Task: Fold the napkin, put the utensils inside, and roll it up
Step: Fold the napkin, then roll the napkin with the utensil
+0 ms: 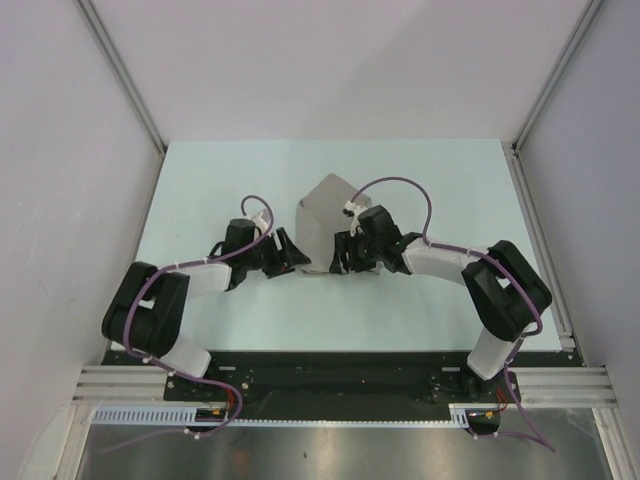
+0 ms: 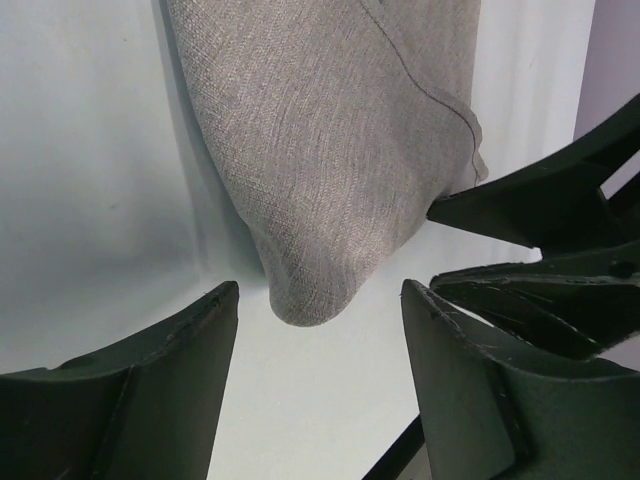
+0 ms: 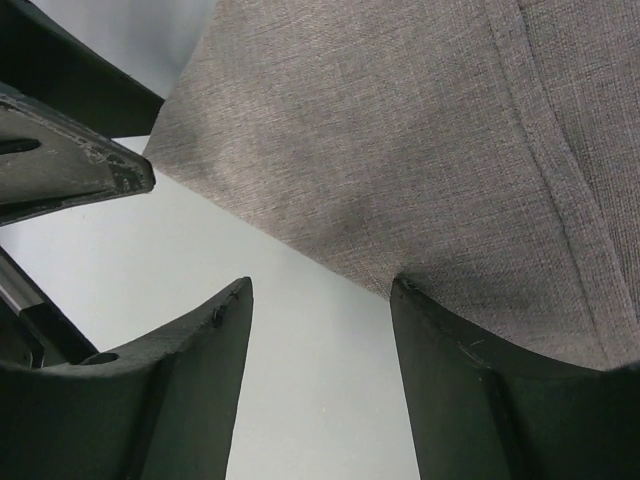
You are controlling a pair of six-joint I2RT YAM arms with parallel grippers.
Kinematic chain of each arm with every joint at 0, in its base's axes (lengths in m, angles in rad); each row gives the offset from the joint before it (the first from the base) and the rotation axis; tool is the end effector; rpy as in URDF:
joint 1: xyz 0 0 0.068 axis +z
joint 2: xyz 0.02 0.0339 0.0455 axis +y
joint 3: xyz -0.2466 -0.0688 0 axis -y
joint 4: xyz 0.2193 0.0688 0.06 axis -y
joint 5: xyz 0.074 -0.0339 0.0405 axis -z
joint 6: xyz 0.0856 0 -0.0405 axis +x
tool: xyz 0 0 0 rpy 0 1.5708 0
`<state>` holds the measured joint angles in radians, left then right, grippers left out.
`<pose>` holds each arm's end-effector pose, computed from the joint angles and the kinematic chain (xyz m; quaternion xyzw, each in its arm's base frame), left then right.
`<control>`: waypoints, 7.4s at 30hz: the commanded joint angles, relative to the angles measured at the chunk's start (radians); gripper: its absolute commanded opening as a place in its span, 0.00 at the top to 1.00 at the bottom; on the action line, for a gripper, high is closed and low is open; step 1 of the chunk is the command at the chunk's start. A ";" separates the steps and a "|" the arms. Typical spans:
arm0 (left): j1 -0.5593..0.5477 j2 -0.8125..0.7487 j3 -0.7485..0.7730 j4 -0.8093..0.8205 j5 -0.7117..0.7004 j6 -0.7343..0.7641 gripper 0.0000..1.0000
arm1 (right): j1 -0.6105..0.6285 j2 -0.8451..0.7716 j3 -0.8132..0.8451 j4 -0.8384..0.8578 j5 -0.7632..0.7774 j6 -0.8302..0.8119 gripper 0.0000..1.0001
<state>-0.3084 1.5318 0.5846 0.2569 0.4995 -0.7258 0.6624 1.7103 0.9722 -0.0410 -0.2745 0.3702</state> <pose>0.2755 -0.1308 0.1220 -0.0786 0.8794 -0.3985 0.2484 0.2760 0.2447 0.1446 -0.1853 0.8966 0.2983 0.2699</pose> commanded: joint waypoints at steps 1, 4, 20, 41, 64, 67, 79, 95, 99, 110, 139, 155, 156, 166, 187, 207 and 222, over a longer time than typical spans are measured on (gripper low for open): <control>-0.008 0.034 0.012 0.076 0.048 -0.040 0.31 | -0.010 0.043 -0.006 0.079 -0.025 -0.004 0.38; -0.008 0.051 0.017 0.087 0.065 -0.047 0.34 | -0.010 0.035 -0.003 0.075 -0.037 -0.020 0.37; -0.008 0.128 0.064 0.128 0.113 -0.104 0.59 | 0.204 -0.035 0.025 0.087 0.325 -0.252 0.17; 0.005 0.122 0.072 0.077 0.116 -0.112 1.00 | 0.520 0.235 0.052 0.469 1.018 -0.586 0.14; 0.065 0.088 0.052 0.068 0.139 -0.113 1.00 | 0.467 0.282 -0.036 0.552 1.169 -0.680 0.21; 0.069 0.079 0.052 0.065 0.137 -0.112 1.00 | 0.468 0.296 -0.064 0.611 1.193 -0.726 0.25; 0.072 0.079 0.064 0.071 0.160 -0.104 0.78 | 0.418 0.278 -0.081 0.570 0.941 -0.798 0.69; 0.140 -0.166 -0.052 -0.093 -0.051 0.057 0.25 | 0.342 0.176 0.232 -0.229 0.465 -0.610 1.00; 0.140 -0.263 -0.135 -0.102 -0.111 0.074 0.23 | 0.325 0.163 0.298 -0.394 0.339 -0.556 1.00; 0.083 -0.564 -0.265 -0.107 -0.202 0.173 0.20 | 0.209 0.331 0.624 -0.738 -0.078 -0.554 1.00; -0.173 -0.354 -0.207 0.165 -0.302 0.339 0.25 | 0.072 0.609 0.876 -0.962 -0.344 -0.626 1.00; -0.195 -0.289 -0.200 0.196 -0.269 0.367 0.39 | 0.051 0.638 0.898 -0.978 -0.367 -0.623 1.00; -0.193 -0.285 -0.198 0.197 -0.260 0.368 0.39 | 0.051 0.638 0.898 -0.979 -0.367 -0.622 1.00; -0.195 -0.230 -0.157 0.116 -0.354 0.374 0.92 | 0.026 0.615 0.899 -0.961 -0.405 -0.605 0.98; -0.147 -0.162 -0.063 -0.030 -0.309 0.345 1.00 | 0.060 -0.114 0.115 -0.199 0.099 -0.439 0.18; -0.115 -0.113 -0.035 -0.054 -0.273 0.324 1.00 | 0.551 0.001 -0.141 0.262 0.925 -0.646 0.18; -0.101 -0.107 -0.023 -0.045 -0.240 0.318 1.00 | 0.554 0.101 -0.133 0.202 0.960 -0.660 0.78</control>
<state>-0.4210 1.4216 0.5270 0.2028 0.2413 -0.4019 1.2201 1.8187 0.8234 0.2104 0.7139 -0.3168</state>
